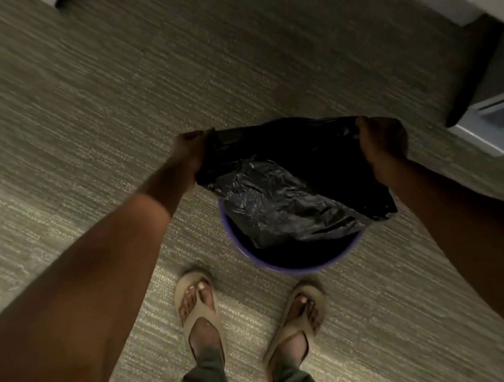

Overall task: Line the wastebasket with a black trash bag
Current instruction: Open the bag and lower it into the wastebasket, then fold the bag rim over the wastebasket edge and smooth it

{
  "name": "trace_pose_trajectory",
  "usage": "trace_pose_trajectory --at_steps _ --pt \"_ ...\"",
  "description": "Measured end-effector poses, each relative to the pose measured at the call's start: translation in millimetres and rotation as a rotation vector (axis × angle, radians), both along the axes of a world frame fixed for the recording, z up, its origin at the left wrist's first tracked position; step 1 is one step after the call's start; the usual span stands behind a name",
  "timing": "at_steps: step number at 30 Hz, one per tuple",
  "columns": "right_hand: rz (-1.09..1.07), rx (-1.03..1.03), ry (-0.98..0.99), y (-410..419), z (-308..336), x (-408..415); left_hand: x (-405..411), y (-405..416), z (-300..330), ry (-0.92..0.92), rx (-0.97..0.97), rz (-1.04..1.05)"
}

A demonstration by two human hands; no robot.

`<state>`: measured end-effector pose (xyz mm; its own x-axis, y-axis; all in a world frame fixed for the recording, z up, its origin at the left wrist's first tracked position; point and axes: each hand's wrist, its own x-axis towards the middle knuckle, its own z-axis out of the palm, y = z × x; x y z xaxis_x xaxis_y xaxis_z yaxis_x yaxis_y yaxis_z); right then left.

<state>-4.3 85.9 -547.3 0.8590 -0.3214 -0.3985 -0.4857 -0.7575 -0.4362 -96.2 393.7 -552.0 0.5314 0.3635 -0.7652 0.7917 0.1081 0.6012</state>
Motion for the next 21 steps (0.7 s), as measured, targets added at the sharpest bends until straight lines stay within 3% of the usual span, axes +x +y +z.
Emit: trace_pose_trajectory --at_steps 6,10,15,18,21 --pt "0.119 -0.068 0.007 4.2 -8.8 21.5 15.3 2.2 -20.6 -0.039 0.157 -0.012" --pt "0.109 -0.08 0.169 9.9 -13.3 25.9 16.9 1.8 -32.9 0.085 0.28 -0.058" --pt "0.051 -0.059 0.283 3.6 -22.5 20.5 7.7 -1.2 -40.5 0.232 0.242 -0.17" --pt "-0.041 0.064 0.305 -5.3 -21.9 10.9 -2.5 -2.3 -42.6 0.291 0.14 -0.188" --pt "-0.266 0.453 0.275 -16.0 -12.8 1.7 -14.1 -6.0 -37.7 0.232 0.108 0.013"
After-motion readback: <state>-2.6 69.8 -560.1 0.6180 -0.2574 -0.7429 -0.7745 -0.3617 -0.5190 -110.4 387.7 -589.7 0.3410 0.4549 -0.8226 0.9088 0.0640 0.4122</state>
